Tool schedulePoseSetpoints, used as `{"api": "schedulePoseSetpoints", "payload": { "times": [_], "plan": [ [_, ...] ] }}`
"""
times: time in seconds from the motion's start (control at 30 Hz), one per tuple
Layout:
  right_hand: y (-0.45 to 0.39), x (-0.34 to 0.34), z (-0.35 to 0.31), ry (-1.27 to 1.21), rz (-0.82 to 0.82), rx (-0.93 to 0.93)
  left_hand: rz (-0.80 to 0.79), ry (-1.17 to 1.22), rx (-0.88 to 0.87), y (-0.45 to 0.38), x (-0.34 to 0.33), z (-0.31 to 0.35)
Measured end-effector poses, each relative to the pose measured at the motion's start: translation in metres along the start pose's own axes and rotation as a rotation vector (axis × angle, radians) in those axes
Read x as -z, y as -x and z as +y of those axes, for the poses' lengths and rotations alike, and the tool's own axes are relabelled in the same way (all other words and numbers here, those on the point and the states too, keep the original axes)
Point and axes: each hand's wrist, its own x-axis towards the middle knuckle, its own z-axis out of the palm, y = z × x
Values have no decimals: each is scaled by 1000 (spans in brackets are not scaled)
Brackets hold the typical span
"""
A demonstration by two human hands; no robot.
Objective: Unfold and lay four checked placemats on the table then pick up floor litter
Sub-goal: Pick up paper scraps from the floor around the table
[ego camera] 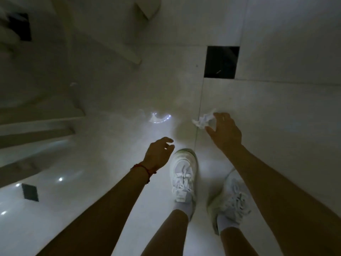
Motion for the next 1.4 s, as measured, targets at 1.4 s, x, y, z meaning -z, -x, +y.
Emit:
{"api": "schedulePoseSetpoints", "payload": {
  "times": [1.4],
  "plan": [
    [421,368,-55,-605,461,68,314,407,-259,467,91,143]
  ]
}}
